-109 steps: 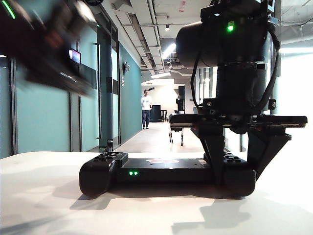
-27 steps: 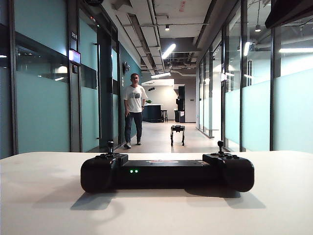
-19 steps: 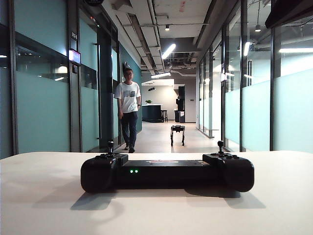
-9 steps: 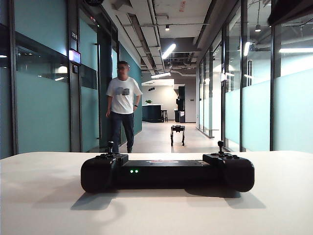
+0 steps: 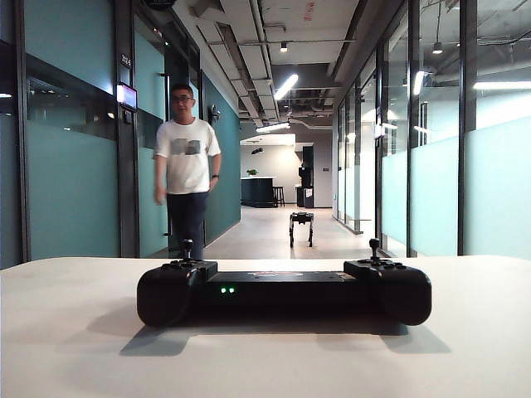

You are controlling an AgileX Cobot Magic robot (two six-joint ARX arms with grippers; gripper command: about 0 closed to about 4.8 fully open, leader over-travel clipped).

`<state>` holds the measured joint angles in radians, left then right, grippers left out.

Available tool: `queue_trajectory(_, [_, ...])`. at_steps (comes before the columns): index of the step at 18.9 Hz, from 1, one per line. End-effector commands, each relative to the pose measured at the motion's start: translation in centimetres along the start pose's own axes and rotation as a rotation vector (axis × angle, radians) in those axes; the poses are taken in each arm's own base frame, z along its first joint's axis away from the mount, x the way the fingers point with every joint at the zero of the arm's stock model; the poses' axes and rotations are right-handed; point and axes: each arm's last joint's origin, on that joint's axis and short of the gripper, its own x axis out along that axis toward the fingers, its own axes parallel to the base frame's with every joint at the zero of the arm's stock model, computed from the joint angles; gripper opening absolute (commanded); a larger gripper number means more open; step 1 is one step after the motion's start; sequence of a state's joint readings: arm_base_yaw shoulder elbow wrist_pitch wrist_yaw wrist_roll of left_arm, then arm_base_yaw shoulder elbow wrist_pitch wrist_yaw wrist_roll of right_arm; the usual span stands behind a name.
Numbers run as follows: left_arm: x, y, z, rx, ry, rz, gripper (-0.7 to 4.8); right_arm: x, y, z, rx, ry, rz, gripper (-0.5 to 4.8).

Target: Push the left joystick on the remote control sitting on the white table forward to make the robot dog walk in a straight line until it approaches the door.

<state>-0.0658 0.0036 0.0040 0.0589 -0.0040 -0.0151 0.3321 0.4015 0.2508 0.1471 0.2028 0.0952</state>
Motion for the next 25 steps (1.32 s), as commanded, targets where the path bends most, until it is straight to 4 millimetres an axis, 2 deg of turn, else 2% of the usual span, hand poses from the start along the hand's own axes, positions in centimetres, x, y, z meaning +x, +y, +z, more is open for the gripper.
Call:
queue_trajectory(1, [0.0,0.0,0.2,0.007,-0.011,-0.001,-0.04,-0.5,-1.1,-1.3,0.001,-0.055,0.036,-0.01])
queue_trajectory(5, [0.0,0.0,0.2,0.007,-0.011,-0.001,-0.04,-1.7,-2.4,-2.7,-0.002,-0.128,-0.017,-0.01])
queue_trajectory(10, [0.0,0.0,0.2,0.007,-0.011,-0.001,-0.04,-2.6,-3.0,-4.4,-0.005,-0.202,-0.065,-0.01])
queue_trajectory(14, [0.0,0.0,0.2,0.007,-0.008,-0.001,-0.04,-2.6,-3.4,-5.2,-0.005,-0.120,-0.107,-0.01])
queue_trajectory(25, [0.0,0.0,0.2,0.007,-0.008,-0.001,-0.04,-2.6,-3.5,-5.5,-0.004,-0.089,-0.120,-0.01])
